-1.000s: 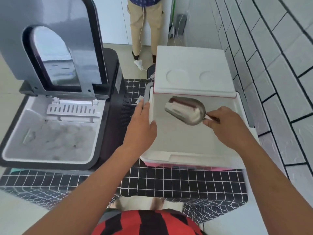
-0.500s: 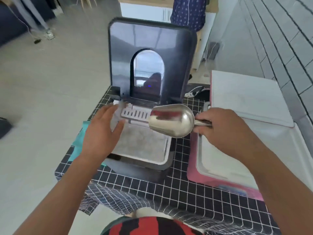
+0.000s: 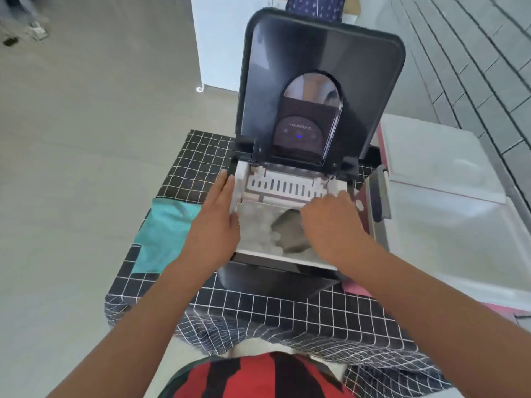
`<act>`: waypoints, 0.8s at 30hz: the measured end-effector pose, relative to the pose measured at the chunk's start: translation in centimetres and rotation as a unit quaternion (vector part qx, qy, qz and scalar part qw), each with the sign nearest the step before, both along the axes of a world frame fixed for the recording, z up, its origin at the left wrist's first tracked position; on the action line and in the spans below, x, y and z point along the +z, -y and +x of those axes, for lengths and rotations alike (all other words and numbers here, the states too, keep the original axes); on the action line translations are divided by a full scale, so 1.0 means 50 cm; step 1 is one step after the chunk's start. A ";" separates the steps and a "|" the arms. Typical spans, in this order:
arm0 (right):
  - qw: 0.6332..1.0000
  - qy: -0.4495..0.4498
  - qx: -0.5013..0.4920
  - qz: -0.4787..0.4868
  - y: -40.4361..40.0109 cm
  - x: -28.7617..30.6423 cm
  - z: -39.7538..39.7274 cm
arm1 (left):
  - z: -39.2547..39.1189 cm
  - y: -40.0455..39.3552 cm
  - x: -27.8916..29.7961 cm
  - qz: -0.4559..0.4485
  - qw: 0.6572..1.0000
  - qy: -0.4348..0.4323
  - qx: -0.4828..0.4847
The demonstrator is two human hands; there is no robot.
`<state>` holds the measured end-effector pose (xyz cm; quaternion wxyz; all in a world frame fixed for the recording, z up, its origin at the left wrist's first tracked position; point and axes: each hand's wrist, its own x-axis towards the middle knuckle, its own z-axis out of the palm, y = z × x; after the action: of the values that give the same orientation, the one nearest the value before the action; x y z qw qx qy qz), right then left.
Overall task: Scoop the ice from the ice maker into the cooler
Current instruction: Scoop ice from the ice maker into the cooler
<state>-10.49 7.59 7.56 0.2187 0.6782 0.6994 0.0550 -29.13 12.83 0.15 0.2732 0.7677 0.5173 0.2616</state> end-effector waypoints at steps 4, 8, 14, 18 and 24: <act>1.000 -0.007 0.002 0.015 -0.010 -0.007 -0.006 | -0.003 0.004 0.001 -0.009 0.999 0.032 -0.008; 0.999 -0.013 -0.045 -0.016 -0.005 0.003 0.006 | -0.004 0.004 0.005 -0.012 0.999 0.043 -0.013; 0.997 -0.011 -0.037 -0.065 -0.027 0.007 0.014 | -0.005 0.004 0.006 -0.027 0.999 0.040 -0.019; 0.989 -0.046 -0.040 -0.138 -0.031 0.023 0.049 | -0.007 0.005 0.013 -0.015 0.999 0.023 -0.028; 0.992 -0.057 -0.008 -0.116 -0.019 -0.025 0.022 | -0.009 0.001 0.013 -0.019 0.999 -0.005 -0.048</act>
<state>-9.37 8.53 6.31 0.2562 0.6557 0.7071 -0.0671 -29.56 12.78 0.82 0.2980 0.7875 0.4859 0.2345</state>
